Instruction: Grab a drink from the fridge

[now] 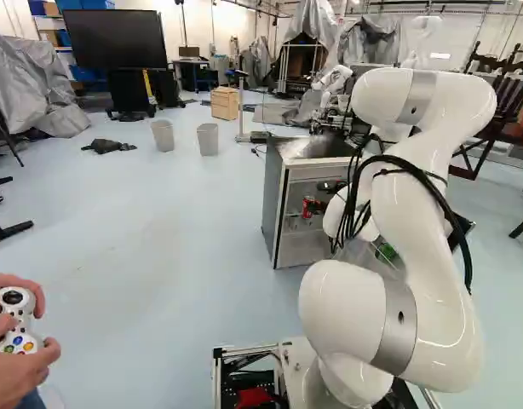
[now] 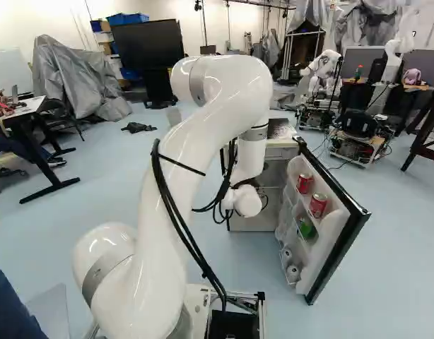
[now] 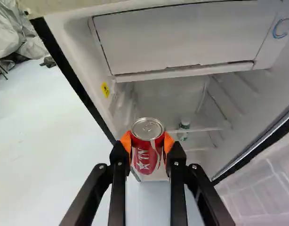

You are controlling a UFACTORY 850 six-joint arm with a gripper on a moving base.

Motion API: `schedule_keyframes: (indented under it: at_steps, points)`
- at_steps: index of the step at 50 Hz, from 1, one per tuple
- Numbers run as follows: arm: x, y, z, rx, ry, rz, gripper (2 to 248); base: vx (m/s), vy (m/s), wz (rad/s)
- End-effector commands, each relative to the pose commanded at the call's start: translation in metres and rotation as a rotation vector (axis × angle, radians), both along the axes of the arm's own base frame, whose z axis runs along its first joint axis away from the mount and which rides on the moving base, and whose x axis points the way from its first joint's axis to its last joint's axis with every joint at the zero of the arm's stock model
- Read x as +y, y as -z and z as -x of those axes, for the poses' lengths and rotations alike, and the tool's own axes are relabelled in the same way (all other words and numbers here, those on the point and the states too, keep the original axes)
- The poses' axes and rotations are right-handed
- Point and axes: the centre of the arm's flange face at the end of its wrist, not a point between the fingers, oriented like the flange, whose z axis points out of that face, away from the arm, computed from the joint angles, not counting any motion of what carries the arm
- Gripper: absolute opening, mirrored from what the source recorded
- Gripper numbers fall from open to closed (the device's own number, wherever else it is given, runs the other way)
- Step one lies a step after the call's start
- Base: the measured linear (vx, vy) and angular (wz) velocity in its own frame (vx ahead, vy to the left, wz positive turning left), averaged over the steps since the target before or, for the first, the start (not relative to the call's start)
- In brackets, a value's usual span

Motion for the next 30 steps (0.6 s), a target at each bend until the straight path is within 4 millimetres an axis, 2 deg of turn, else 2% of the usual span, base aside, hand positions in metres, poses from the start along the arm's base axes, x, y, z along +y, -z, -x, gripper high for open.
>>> schedule_keyframes:
  at_steps: [10, 30]
  points:
    - [0.003, -0.015, 0.015, -0.001, 0.012, 0.001, 89, 0.000, 0.000, 0.000]
    - [0.005, -0.040, 0.019, -0.031, 0.005, 0.019, 89, 0.000, 0.000, 0.000]
